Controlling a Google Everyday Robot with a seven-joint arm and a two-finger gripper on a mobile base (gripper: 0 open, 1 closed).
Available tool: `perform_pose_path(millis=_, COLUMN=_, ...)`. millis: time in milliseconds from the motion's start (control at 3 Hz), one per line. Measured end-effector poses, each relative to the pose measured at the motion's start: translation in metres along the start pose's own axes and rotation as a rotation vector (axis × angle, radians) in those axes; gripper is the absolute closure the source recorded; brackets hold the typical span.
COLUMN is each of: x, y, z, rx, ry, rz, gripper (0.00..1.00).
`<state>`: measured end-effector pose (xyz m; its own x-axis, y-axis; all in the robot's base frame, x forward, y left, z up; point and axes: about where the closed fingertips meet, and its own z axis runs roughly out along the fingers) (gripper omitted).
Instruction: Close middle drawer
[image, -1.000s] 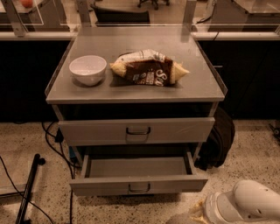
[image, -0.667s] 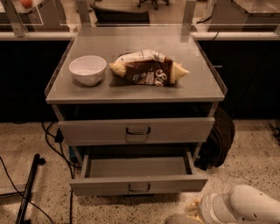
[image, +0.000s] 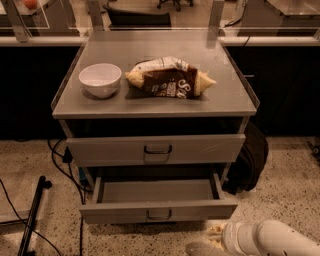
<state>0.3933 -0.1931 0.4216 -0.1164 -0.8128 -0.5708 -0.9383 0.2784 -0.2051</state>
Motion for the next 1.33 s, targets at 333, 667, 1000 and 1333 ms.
perform_pose_path(millis=333, x=0.007, y=-0.018, z=0.026, rx=0.061, ry=-0.049, rz=-0.028, gripper=1.0)
perform_pose_path(millis=667, x=0.007, y=-0.018, z=0.026, rx=0.061, ry=-0.049, rz=-0.028, gripper=1.0)
perform_pose_path(millis=1000, x=0.013, y=-0.019, z=0.038, rx=0.091, ry=-0.052, rz=-0.034, gripper=1.0)
perform_pose_path(millis=1333, x=0.016, y=-0.029, z=0.05, rx=0.125, ry=-0.06, rz=-0.05, gripper=1.0)
